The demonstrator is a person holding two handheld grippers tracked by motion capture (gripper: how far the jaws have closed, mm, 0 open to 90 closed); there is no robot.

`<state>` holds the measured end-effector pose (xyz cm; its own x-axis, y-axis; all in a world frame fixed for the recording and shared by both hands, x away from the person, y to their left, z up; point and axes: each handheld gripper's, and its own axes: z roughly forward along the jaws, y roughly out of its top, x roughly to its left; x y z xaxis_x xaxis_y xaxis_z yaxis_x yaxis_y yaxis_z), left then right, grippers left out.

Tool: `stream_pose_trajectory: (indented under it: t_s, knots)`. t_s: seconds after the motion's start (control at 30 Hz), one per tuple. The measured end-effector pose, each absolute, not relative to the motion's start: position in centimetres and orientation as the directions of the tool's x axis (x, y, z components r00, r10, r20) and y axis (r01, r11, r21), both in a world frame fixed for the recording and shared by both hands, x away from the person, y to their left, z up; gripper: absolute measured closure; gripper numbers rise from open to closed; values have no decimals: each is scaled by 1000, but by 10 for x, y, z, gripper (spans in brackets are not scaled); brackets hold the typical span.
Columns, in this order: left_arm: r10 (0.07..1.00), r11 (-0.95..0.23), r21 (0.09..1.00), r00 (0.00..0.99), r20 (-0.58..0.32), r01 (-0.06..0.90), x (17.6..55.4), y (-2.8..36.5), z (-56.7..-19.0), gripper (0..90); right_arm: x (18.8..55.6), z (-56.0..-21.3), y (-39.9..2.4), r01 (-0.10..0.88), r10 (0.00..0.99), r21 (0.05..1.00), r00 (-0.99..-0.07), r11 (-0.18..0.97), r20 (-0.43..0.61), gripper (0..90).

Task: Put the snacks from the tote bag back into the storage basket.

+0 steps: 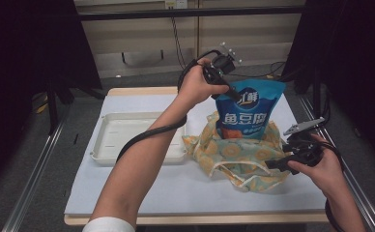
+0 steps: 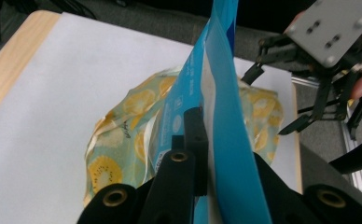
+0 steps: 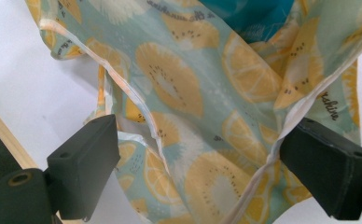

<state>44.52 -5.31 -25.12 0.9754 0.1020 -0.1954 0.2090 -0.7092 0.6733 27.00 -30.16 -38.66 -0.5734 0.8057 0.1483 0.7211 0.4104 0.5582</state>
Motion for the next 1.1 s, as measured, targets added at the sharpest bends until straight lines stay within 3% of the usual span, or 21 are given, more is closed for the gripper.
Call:
stream_pose_trajectory:
  t_s: [0.53, 1.1]
  knots:
    - [131, -680, 697, 973, -191, 228, 449, -32, -180, 900, 268, -386, -300, 715, 800, 563, -581, 415, 148, 117]
    - [173, -668, 695, 964, -200, 264, 457, 10, -156, 900, 267, -384, -303, 713, 806, 569, -575, 410, 141, 115]
